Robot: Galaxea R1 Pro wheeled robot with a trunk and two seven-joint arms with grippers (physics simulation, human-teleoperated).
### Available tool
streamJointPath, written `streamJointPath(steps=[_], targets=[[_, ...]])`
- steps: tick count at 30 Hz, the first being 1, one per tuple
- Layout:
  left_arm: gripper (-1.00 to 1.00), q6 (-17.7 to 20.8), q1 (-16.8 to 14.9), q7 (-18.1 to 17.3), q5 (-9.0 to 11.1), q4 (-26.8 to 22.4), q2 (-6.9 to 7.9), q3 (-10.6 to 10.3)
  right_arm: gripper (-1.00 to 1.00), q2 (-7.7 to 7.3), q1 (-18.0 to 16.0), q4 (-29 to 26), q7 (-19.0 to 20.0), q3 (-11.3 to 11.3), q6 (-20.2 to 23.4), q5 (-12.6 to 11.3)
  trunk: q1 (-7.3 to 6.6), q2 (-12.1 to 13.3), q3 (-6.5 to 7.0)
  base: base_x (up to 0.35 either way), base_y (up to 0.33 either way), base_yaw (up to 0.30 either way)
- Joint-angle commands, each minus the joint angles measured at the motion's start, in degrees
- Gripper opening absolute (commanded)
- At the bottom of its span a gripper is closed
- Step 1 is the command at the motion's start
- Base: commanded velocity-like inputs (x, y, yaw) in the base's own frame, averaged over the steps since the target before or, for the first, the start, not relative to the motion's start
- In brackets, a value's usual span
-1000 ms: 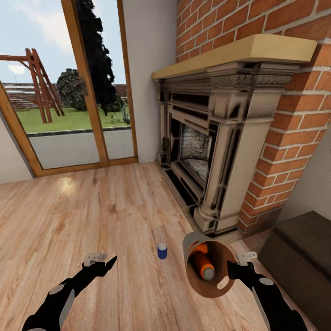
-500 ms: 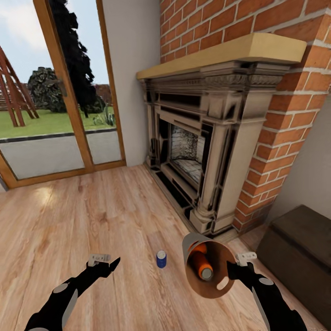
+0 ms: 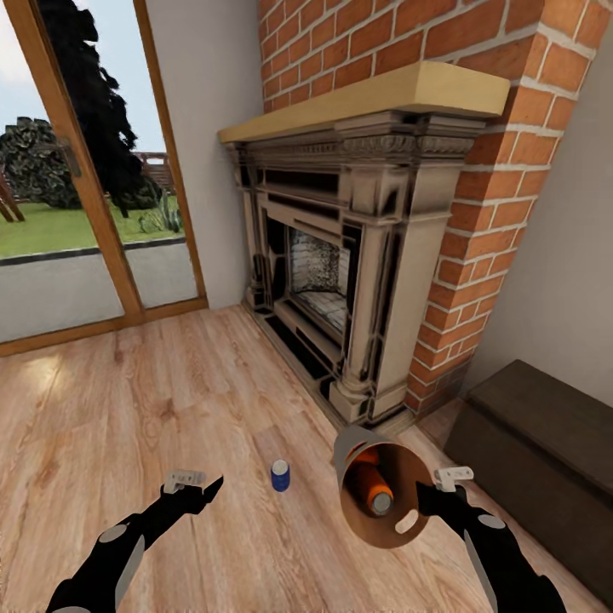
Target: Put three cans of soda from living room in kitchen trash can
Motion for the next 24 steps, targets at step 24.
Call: streamJointPath(steps=[24], targets=[[1.00,-0.72,-0.08,-0.01,0.07,1.96,0.01,-0.64,-1.00,0.84,-0.04,0.20,0.09,-0.04,-0.10,-0.52,-0.01,-0.01,0.30,-0.038,0.169,-0.127]])
